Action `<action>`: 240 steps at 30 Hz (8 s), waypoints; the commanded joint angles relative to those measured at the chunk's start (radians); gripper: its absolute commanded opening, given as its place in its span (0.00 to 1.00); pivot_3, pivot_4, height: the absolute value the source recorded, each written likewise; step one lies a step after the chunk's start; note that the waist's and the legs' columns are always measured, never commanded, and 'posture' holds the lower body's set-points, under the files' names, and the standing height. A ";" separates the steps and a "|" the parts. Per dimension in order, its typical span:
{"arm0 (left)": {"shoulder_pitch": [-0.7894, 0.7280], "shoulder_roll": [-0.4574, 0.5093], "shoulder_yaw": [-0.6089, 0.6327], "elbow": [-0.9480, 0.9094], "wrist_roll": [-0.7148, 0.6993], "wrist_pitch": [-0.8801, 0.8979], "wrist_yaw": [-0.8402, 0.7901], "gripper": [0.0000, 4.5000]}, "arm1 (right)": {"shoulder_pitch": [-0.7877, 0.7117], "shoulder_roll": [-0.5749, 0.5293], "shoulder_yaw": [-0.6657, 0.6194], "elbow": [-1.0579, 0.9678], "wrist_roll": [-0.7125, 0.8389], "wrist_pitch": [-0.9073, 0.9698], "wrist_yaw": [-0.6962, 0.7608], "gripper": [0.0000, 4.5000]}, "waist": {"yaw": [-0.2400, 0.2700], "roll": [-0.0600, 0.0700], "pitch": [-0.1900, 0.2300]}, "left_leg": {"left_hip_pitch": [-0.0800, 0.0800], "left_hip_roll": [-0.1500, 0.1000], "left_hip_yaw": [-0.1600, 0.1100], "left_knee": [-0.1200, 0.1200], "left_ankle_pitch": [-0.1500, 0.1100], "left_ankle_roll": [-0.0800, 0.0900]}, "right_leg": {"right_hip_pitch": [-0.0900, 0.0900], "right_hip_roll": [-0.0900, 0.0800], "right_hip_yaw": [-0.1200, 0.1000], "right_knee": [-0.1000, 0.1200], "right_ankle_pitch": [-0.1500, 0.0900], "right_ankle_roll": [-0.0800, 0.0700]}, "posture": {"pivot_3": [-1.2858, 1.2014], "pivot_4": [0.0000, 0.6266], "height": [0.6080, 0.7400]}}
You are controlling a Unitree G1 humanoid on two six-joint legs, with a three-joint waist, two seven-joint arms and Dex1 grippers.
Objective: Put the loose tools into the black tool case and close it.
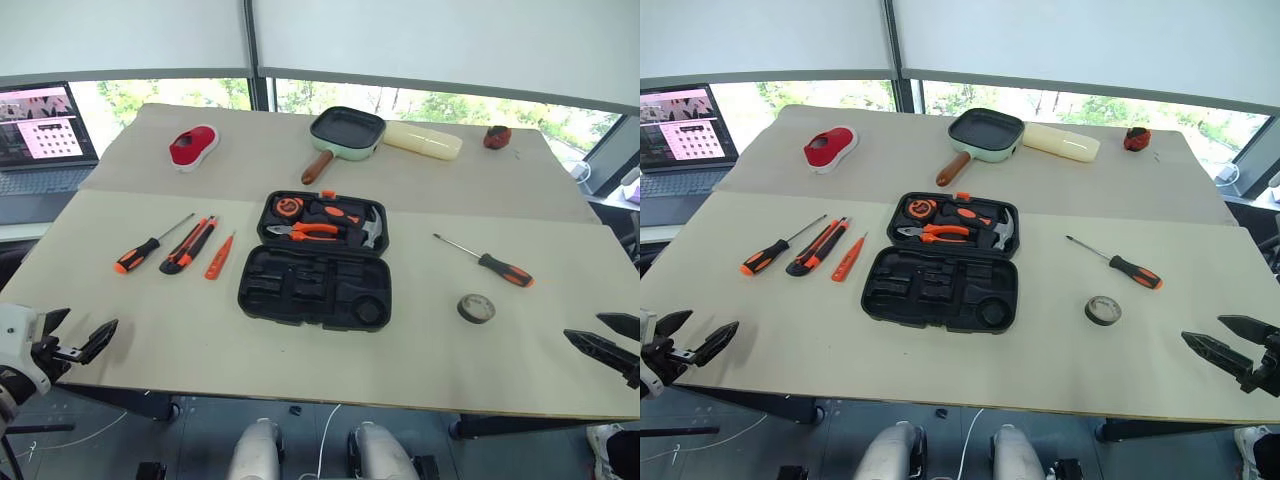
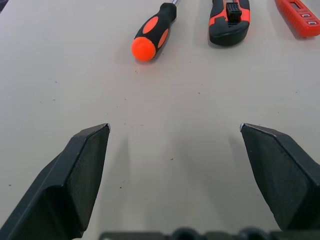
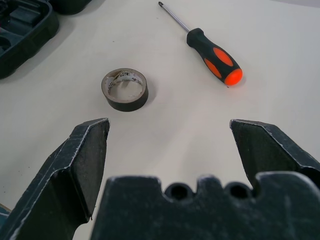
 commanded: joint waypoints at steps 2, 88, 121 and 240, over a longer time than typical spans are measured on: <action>-0.008 0.017 0.022 -0.055 -0.019 0.030 0.015 1.00 | -0.008 -0.007 -0.007 0.006 -0.024 -0.039 -0.017 0.99 | 0.000 0.000 0.000 | 0.000 0.000 0.000 0.000 0.000 0.000 | 0.000 0.000 0.000 0.000 0.000 0.000 | 0.52 0.24 1.00; -1.391 -0.233 -0.990 1.109 0.620 -0.800 -0.496 0.20 | -0.166 -0.005 0.221 -0.754 0.307 0.211 -0.362 1.00 | 0.011 -0.006 0.000 | -0.010 -0.003 -0.009 0.011 0.000 0.001 | 0.000 0.003 -0.004 0.006 0.004 0.007 | 0.52 0.24 1.00; -1.451 -0.324 -0.982 1.146 0.658 -0.712 -0.521 0.01 | -0.161 0.030 0.257 -0.772 0.286 0.202 -0.384 1.00 | 0.010 -0.006 0.000 | -0.011 -0.004 -0.011 0.012 0.000 0.001 | 0.000 0.003 -0.004 0.007 0.004 0.007 | 0.52 0.24 1.00; -0.832 0.137 -0.640 -0.282 -0.257 0.419 -0.473 1.00 | -1.384 0.040 0.931 0.987 -0.757 -0.234 0.075 0.22 | -0.022 0.011 0.007 | -0.003 -0.004 -0.001 0.007 0.000 0.001 | -0.002 0.004 0.006 0.008 0.003 0.007 | 0.52 0.24 1.00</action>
